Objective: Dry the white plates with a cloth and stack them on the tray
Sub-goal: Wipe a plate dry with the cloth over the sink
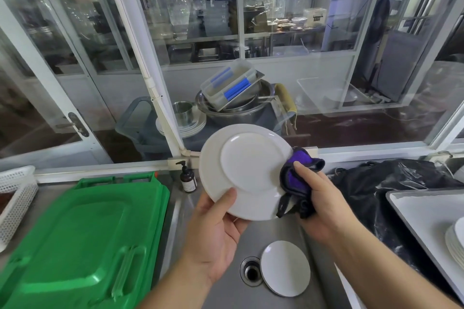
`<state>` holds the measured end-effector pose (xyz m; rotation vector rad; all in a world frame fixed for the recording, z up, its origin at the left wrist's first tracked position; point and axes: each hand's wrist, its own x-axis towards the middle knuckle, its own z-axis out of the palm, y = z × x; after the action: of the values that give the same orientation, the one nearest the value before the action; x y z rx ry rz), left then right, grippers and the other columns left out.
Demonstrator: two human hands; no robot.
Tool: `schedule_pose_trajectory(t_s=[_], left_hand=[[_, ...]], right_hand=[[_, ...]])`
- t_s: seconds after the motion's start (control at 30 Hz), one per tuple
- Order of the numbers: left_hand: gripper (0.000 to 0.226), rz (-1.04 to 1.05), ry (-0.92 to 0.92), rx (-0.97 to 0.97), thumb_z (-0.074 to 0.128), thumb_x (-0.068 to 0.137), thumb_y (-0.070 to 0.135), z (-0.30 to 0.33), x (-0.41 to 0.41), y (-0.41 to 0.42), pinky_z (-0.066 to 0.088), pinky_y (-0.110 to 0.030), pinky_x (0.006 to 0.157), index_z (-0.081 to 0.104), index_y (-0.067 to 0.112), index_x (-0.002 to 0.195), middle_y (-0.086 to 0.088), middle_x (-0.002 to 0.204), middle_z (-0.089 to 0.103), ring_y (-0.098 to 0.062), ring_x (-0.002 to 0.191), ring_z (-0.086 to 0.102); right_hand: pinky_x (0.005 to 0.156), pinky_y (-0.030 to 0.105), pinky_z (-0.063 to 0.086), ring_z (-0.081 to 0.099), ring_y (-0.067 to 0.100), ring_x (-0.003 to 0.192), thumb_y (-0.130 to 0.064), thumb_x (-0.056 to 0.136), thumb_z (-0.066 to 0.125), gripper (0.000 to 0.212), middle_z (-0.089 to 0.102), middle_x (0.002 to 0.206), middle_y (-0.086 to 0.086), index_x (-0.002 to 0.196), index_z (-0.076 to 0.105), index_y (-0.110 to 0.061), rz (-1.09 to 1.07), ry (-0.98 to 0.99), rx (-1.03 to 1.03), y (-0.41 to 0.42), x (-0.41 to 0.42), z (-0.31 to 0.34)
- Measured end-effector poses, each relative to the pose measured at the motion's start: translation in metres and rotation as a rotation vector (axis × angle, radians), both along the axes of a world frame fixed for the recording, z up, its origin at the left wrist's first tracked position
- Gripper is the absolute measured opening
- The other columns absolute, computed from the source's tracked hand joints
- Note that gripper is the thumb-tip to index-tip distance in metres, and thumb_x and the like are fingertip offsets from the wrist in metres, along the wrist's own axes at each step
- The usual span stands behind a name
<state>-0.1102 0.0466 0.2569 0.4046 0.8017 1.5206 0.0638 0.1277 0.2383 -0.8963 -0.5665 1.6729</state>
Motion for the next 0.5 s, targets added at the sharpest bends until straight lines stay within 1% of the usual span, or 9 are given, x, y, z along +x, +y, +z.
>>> schedule_pose_trajectory(t_s=[0.07, 0.13, 0.17, 0.2, 0.27, 0.3, 0.37, 0.43, 0.5], left_hand=[[0.044, -0.053, 0.022, -0.001, 0.072, 0.081, 0.000, 0.004, -0.008, 0.002, 0.062, -0.036, 0.078, 0.072, 0.020, 0.120, -0.010, 0.126, 0.073, -0.025, 0.108, 0.071], [0.039, -0.087, 0.015, -0.026, 0.070, 0.085, 0.014, 0.011, -0.021, 0.006, 0.062, -0.033, 0.067, 0.071, 0.016, 0.125, -0.013, 0.124, 0.071, -0.026, 0.102, 0.070], [0.043, -0.103, 0.026, -0.041, 0.065, 0.088, 0.021, 0.014, -0.028, 0.009, 0.063, -0.034, 0.064, 0.068, 0.013, 0.130, -0.014, 0.125, 0.072, -0.026, 0.100, 0.071], [0.046, -0.121, 0.047, -0.053, 0.061, 0.089, 0.025, 0.018, -0.034, 0.012, 0.063, -0.036, 0.062, 0.066, 0.012, 0.132, -0.015, 0.124, 0.072, -0.026, 0.097, 0.073], [0.039, -0.150, 0.089, -0.030, 0.059, 0.088, 0.021, 0.023, -0.042, 0.015, 0.063, -0.037, 0.055, 0.072, 0.013, 0.123, -0.016, 0.115, 0.075, -0.028, 0.088, 0.076], [0.034, -0.158, 0.101, -0.007, 0.059, 0.087, 0.017, 0.025, -0.044, 0.015, 0.062, -0.038, 0.053, 0.077, 0.014, 0.116, -0.016, 0.110, 0.076, -0.029, 0.083, 0.077], [0.031, -0.162, 0.108, 0.023, 0.059, 0.087, 0.013, 0.027, -0.043, 0.014, 0.063, -0.040, 0.052, 0.081, 0.016, 0.107, -0.017, 0.107, 0.077, -0.030, 0.082, 0.077], [0.030, -0.153, 0.094, 0.040, 0.058, 0.087, 0.013, 0.027, -0.038, 0.012, 0.064, -0.044, 0.055, 0.081, 0.016, 0.107, -0.017, 0.109, 0.077, -0.031, 0.087, 0.077], [0.031, -0.126, 0.081, 0.044, 0.059, 0.088, 0.014, 0.025, -0.031, 0.009, 0.065, -0.049, 0.060, 0.081, 0.017, 0.110, -0.017, 0.113, 0.076, -0.032, 0.093, 0.076]], right_hand=[[0.083, 0.042, 0.064, 0.075, 0.031, 0.098, -0.021, 0.091, 0.069, 0.042, 0.075, 0.120, 0.018, 0.129, 0.069, -0.005, 0.045, -0.006, 0.005, 0.004, 0.008, 0.006], [0.076, 0.042, 0.066, 0.077, 0.030, 0.090, -0.024, 0.086, 0.068, 0.037, 0.077, 0.111, 0.017, 0.118, 0.074, -0.005, 0.115, 0.008, 0.021, 0.008, 0.017, 0.014], [0.076, 0.042, 0.066, 0.077, 0.030, 0.087, -0.023, 0.085, 0.067, 0.033, 0.077, 0.108, 0.018, 0.112, 0.075, -0.006, 0.138, 0.009, 0.040, 0.011, 0.021, 0.019], [0.082, 0.043, 0.065, 0.077, 0.030, 0.087, -0.023, 0.085, 0.067, 0.031, 0.077, 0.107, 0.018, 0.110, 0.075, -0.006, 0.152, 0.001, 0.061, 0.013, 0.024, 0.023], [0.090, 0.043, 0.061, 0.076, 0.031, 0.089, -0.022, 0.085, 0.067, 0.034, 0.075, 0.109, 0.020, 0.114, 0.072, -0.005, 0.160, -0.027, 0.077, 0.016, 0.028, 0.031], [0.091, 0.043, 0.061, 0.076, 0.031, 0.089, -0.022, 0.085, 0.067, 0.036, 0.074, 0.110, 0.020, 0.117, 0.071, -0.005, 0.158, -0.030, 0.079, 0.018, 0.028, 0.034], [0.086, 0.040, 0.063, 0.076, 0.030, 0.088, -0.022, 0.085, 0.068, 0.036, 0.075, 0.108, 0.018, 0.117, 0.070, -0.005, 0.145, -0.019, 0.071, 0.017, 0.026, 0.038], [0.082, 0.039, 0.064, 0.077, 0.028, 0.086, -0.023, 0.086, 0.067, 0.034, 0.077, 0.107, 0.016, 0.114, 0.073, -0.007, 0.123, 0.015, 0.048, 0.015, 0.023, 0.038], [0.085, 0.040, 0.064, 0.077, 0.027, 0.087, -0.024, 0.086, 0.067, 0.035, 0.078, 0.109, 0.015, 0.117, 0.074, -0.008, 0.095, 0.041, 0.016, 0.009, 0.017, 0.034]])
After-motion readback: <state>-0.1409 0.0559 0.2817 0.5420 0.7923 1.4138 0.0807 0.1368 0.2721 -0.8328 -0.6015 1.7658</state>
